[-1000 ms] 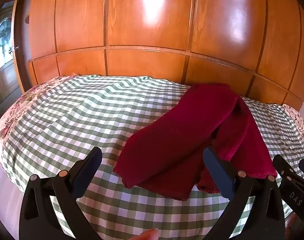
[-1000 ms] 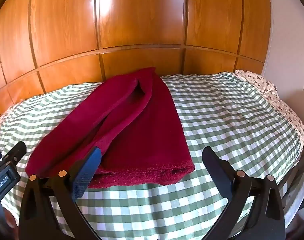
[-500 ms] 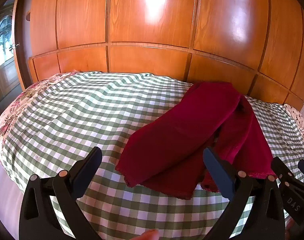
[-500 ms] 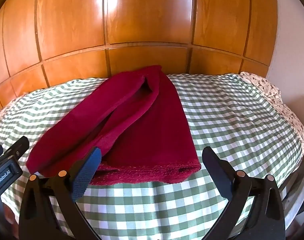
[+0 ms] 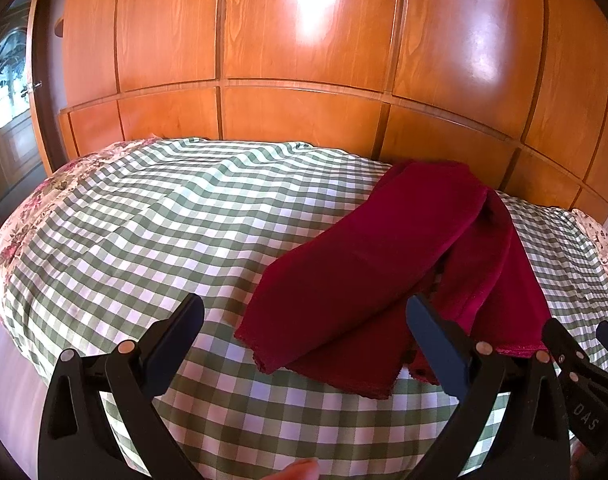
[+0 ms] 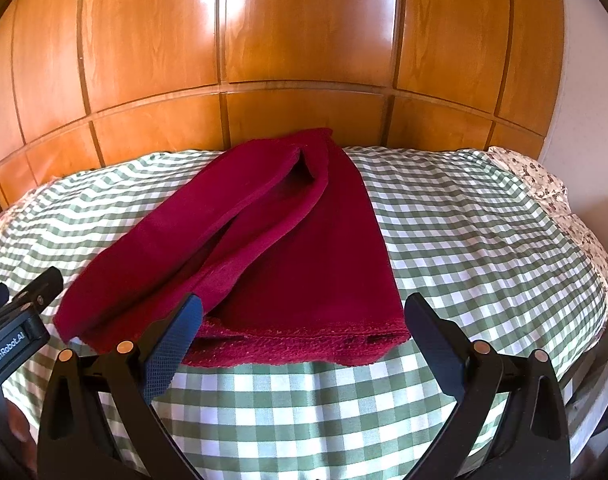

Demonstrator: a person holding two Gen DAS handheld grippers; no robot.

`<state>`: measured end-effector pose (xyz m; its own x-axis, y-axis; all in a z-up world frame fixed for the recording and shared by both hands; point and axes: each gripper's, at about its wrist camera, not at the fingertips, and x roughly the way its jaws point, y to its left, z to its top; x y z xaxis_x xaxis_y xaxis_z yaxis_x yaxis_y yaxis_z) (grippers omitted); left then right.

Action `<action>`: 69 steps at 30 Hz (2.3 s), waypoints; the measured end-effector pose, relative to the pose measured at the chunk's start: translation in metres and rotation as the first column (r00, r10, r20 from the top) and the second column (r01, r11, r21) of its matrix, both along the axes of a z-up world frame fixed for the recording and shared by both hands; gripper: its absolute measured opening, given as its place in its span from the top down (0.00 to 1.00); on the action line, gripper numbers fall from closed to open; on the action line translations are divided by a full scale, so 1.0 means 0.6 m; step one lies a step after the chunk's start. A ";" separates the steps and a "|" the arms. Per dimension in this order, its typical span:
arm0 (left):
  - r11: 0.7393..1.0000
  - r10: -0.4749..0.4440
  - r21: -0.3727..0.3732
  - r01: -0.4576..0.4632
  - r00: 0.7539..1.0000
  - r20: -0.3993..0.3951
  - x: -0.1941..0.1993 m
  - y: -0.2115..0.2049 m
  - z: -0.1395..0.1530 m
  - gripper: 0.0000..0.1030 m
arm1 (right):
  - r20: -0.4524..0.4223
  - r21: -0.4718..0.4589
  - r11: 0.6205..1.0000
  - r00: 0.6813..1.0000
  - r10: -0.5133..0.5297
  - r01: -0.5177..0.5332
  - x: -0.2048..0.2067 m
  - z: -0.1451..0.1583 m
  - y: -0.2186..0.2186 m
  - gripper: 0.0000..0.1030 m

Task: Fold small clothes

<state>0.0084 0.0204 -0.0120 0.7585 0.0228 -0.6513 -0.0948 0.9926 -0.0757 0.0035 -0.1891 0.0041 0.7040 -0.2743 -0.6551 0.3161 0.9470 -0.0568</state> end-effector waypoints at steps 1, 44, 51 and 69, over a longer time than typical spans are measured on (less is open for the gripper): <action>1.000 0.000 0.000 0.000 1.000 -0.001 0.000 -0.001 0.000 0.02 | -0.001 0.000 1.000 1.000 0.001 -0.001 0.001 0.000 0.000 0.03; 0.977 0.212 0.023 -0.211 0.972 -0.103 0.049 0.148 -0.066 0.02 | -0.112 0.447 0.841 0.914 0.390 -0.304 0.203 -0.065 0.063 0.43; 0.961 0.276 0.030 -0.274 0.951 -0.143 0.041 0.194 -0.088 0.02 | -0.205 0.410 0.901 0.948 0.242 -0.141 0.286 -0.119 0.044 0.50; 0.983 0.184 0.039 -0.180 0.969 -0.164 0.046 0.154 -0.097 0.02 | -0.097 0.388 0.888 0.947 0.307 -0.248 0.268 -0.077 0.037 0.87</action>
